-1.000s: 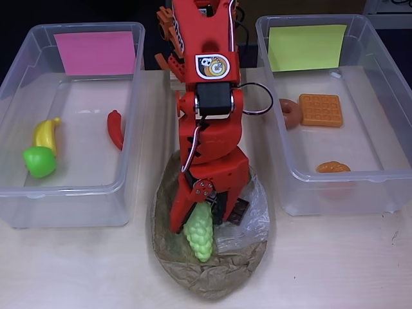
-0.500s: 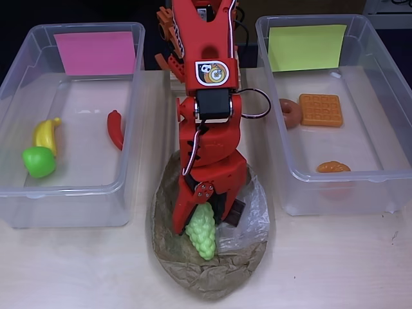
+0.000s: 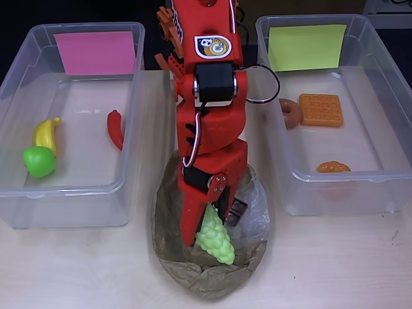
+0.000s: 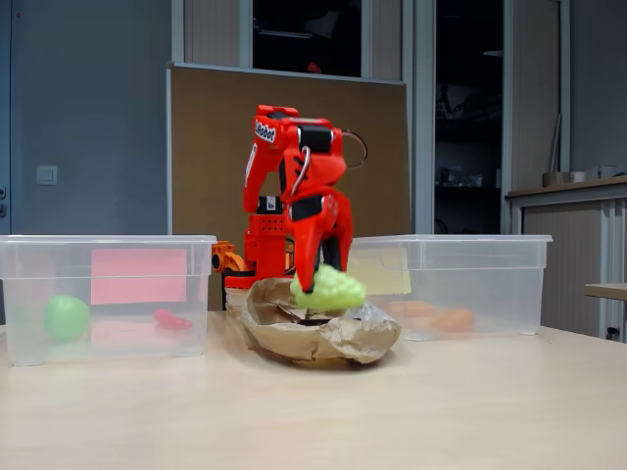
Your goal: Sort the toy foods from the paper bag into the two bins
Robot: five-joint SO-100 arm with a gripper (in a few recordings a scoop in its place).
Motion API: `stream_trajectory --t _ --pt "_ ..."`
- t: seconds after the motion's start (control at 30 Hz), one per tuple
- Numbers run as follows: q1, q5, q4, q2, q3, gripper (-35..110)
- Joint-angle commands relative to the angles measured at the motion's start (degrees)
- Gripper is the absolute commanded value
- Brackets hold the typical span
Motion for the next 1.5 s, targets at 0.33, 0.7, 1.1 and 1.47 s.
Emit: stream_trajectory --t 0.33,0.7,1.1,1.47 --pt "8.1 -14.9 8.9 35.5 13.4 31" --pt "32.7 -18.7 8.7 47.5 36.7 32" --pt "39.9 -24.3 2.9 53.3 49.0 46" --pt "27.4 -29.0 12.9 52.4 30.0 43"
